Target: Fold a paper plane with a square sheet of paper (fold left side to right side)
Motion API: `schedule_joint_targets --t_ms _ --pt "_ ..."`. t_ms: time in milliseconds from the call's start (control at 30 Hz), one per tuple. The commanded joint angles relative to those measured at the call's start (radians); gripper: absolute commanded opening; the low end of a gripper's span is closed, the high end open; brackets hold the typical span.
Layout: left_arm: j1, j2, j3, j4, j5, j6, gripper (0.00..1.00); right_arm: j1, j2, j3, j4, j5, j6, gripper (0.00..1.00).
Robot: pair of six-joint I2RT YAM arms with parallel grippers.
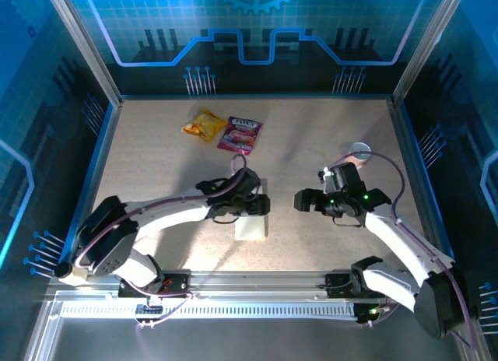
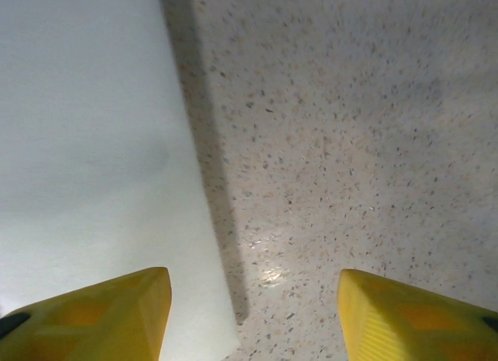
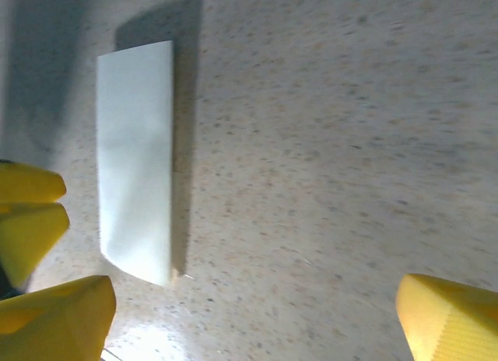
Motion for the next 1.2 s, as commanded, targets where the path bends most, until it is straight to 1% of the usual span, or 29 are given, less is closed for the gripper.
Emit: schedule_joint_targets --t_ms 0,133,233,333,367,500,700,867,967,1167 --pt "0.065 -0.09 -0.109 0.073 0.061 0.002 0.62 0.041 0.049 -0.025 0.188 -0.135 0.09 0.9" --pt "0.135 -0.194 -0.224 0.083 0.087 -0.016 0.64 0.125 0.149 0.0 0.257 -0.136 0.113 0.83" --pt "0.175 -0.258 -0.295 0.096 0.109 -0.035 0.65 0.189 0.247 0.013 0.345 -0.156 0.145 0.74" --pt "0.203 -0.3 -0.353 0.124 0.142 -0.054 0.67 0.239 0.37 0.033 0.458 -0.196 0.183 0.62" --pt "0.208 -0.307 -0.363 0.128 0.151 -0.054 0.67 0.253 0.411 0.044 0.484 -0.202 0.193 0.57" --pt "0.212 -0.31 -0.375 0.112 0.179 -0.043 0.67 0.289 0.522 0.091 0.528 -0.198 0.205 0.45" --pt "0.213 -0.302 -0.372 0.098 0.187 -0.028 0.67 0.303 0.6 0.118 0.532 -0.178 0.198 0.28" --pt "0.213 -0.256 -0.356 0.096 0.206 -0.027 0.66 0.305 0.633 0.118 0.486 -0.141 0.181 0.2" --pt "0.213 -0.212 -0.338 0.1 0.23 -0.023 0.65 0.305 0.649 0.106 0.477 -0.13 0.169 0.19" --pt "0.213 -0.128 -0.302 0.109 0.265 -0.02 0.59 0.313 0.68 0.091 0.443 -0.108 0.156 0.16"
